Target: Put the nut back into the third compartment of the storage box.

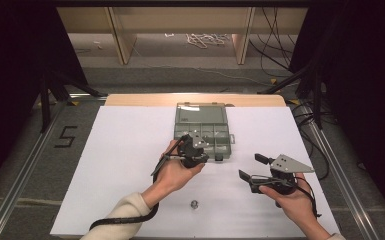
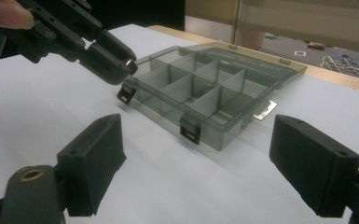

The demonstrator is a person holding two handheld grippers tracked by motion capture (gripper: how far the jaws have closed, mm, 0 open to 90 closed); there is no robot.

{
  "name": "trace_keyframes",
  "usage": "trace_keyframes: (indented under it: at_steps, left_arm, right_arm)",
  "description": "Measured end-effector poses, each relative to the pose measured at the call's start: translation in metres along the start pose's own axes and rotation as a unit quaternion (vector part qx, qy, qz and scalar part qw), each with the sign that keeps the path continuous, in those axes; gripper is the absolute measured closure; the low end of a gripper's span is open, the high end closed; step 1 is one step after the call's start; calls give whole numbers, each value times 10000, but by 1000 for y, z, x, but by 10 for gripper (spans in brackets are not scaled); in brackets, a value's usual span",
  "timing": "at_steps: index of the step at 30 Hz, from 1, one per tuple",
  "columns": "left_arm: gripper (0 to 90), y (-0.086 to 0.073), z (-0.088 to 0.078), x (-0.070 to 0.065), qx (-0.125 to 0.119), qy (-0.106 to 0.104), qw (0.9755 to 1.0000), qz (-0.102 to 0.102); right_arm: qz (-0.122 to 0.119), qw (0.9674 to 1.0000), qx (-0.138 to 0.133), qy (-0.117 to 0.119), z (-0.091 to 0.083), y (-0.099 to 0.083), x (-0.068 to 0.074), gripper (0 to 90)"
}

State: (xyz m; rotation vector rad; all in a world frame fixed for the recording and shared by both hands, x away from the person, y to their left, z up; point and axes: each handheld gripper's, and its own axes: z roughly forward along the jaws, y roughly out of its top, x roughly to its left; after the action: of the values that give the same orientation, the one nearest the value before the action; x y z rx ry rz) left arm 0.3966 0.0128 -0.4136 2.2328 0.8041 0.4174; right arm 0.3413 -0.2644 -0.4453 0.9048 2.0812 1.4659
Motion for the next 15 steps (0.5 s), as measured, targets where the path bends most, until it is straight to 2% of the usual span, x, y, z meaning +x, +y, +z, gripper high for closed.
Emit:
trace_keyframes:
  at_steps: [2, 5, 8, 11, 12, 13, 15]
  left_arm:
    - [702, 1, 1, 1, -7, -13, 10000, -11]
    - [702, 3, 2, 2, 7, 26, 10000, -19]
    - [703, 6, 3, 3, -2, 20, 10000, 25]
    - [702, 8, 5, 3, -12, 19, 10000, -19]
    - [702, 10, 5, 4, -7, 27, 10000, -10]
    - [703, 11, 6, 4, -18, 41, 10000, -34]
    - [702, 13, 7, 4, -21, 43, 10000, -22]
  right_arm:
    - [-8, 10000, 72, -33, -1, 0, 0, 185]
    - [4, 10000, 1, -14, 0, 0, 0, 186]
    - [-8, 10000, 72, -34, -1, 0, 0, 186]
    - [-5, 10000, 71, -34, -1, 0, 0, 186]
    - [65, 9999, 119, -11, -1, 0, 1, 186]
    - [-8, 10000, 67, -37, -1, 0, 0, 187]
    - [-7, 10000, 69, -35, -1, 0, 0, 187]
